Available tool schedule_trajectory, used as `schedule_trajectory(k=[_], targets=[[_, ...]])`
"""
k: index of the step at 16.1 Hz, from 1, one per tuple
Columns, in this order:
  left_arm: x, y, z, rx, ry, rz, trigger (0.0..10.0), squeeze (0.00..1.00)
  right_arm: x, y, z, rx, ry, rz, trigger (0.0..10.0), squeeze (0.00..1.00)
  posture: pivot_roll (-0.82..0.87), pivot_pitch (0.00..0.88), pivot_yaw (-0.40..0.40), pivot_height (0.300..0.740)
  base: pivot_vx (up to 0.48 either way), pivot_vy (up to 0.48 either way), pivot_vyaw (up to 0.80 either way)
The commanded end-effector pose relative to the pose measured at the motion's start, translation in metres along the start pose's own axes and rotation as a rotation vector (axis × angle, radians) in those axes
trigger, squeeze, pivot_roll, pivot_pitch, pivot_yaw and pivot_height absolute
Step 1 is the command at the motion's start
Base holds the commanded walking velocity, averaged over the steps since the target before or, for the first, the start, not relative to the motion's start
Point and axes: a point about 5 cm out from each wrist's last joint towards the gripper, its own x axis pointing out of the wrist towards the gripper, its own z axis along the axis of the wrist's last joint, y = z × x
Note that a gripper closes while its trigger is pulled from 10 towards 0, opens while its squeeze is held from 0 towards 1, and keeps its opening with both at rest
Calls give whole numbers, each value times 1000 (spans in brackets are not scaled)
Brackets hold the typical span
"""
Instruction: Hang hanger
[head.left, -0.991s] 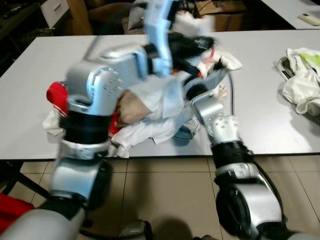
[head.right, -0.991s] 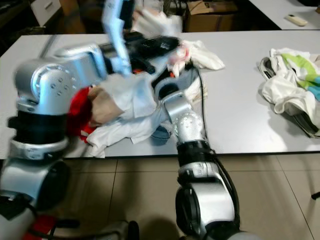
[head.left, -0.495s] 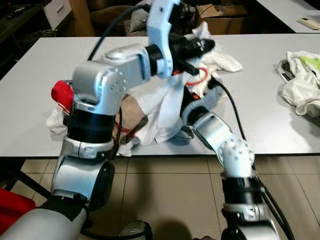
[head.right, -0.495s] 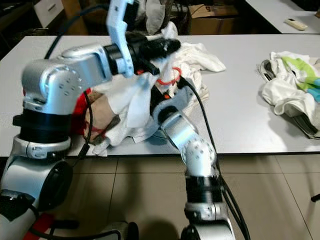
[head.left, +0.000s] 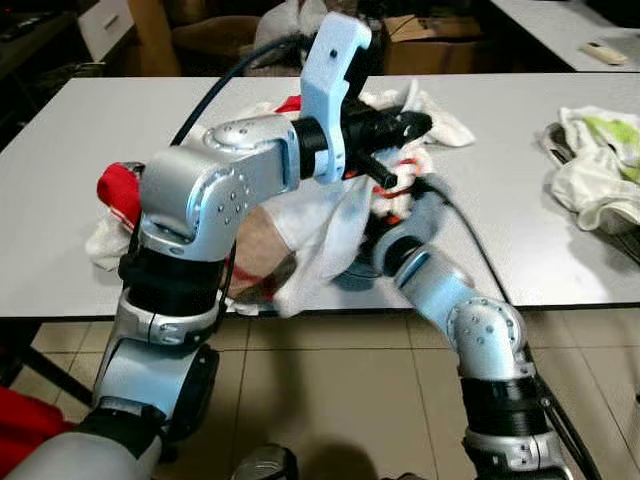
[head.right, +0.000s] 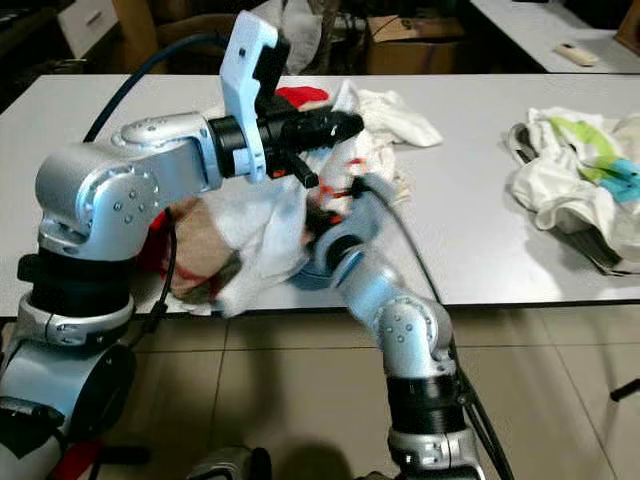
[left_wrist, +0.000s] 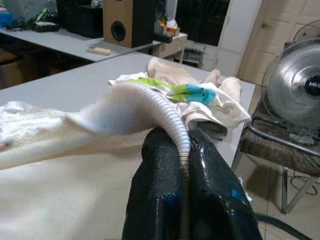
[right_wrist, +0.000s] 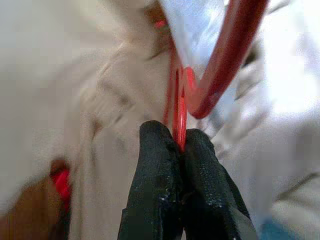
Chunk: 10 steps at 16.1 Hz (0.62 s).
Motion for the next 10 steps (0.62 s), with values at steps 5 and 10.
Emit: schedule_trajectory(k=[5, 10], targets=[[-5, 12, 7, 139, 5, 129, 1765, 0, -24, 11, -10, -197, 74, 33, 10000, 0, 56, 5, 28, 740, 0, 0, 0], [-6, 12, -3, 154, 64, 118, 3686, 0, -38, 20, 11, -41, -78, 86, 10000, 0, 56, 11, 32, 740, 0, 0, 0]])
